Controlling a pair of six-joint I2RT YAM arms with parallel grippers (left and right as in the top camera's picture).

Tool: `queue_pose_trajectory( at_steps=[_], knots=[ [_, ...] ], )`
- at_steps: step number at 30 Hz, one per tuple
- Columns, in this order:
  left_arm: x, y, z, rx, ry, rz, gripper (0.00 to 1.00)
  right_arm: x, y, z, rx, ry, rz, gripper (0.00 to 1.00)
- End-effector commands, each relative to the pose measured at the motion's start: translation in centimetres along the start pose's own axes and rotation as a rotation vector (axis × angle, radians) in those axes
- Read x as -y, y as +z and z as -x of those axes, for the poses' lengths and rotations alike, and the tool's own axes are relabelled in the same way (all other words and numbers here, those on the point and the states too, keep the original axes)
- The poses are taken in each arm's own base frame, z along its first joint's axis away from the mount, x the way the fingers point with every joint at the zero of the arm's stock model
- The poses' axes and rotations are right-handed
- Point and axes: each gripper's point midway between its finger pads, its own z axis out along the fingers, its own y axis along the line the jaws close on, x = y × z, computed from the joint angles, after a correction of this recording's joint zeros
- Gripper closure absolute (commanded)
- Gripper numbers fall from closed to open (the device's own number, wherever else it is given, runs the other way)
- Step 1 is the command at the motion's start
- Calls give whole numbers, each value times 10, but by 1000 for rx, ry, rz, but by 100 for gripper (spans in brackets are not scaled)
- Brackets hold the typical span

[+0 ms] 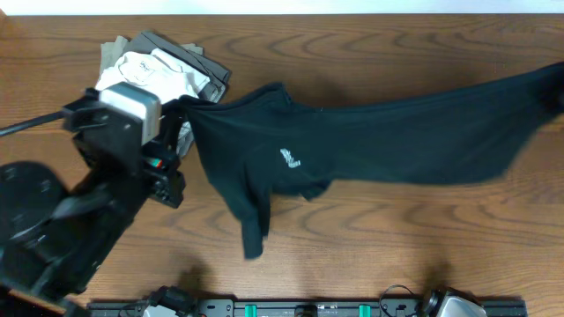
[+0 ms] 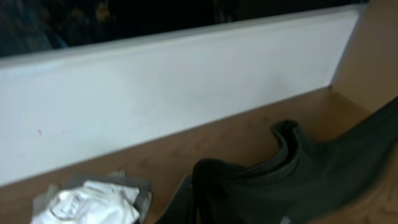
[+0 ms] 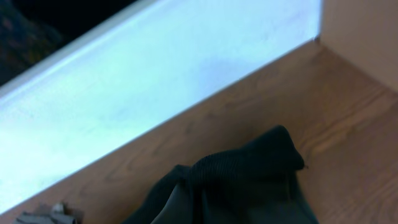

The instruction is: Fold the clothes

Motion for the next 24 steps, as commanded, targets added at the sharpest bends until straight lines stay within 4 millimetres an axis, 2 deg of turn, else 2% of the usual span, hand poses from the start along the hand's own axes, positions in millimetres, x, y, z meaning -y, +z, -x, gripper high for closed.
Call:
queue_pose_trajectory(
  at_steps=[1, 4, 7, 12, 16, 18, 21, 24],
  knots=[
    [1, -26, 32, 102, 40, 7, 94, 3, -23, 19, 76, -18, -32, 99],
    [-8, -40, 50, 164, 46, 63, 94, 6, -37, 26, 105, -16, -56, 99],
    [-9, -45, 61, 193, 46, 71, 94, 7, -44, 26, 107, -14, -70, 99],
    [-10, -26, 63, 172, 50, 72, 94, 23, -46, 22, 100, -10, -157, 99],
    [-10, -5, 71, 182, 51, 63, 94, 24, -46, 23, 102, -13, -161, 99],
    [-3, 2, 76, 192, 71, 25, 94, 23, -48, 24, 111, -14, -158, 99],
    [8, 3, 83, 208, 99, -21, 94, 22, -56, 27, 131, -30, -167, 99],
    [20, -4, 88, 228, 129, -61, 94, 20, -68, 30, 153, -31, -167, 99]
  ],
)
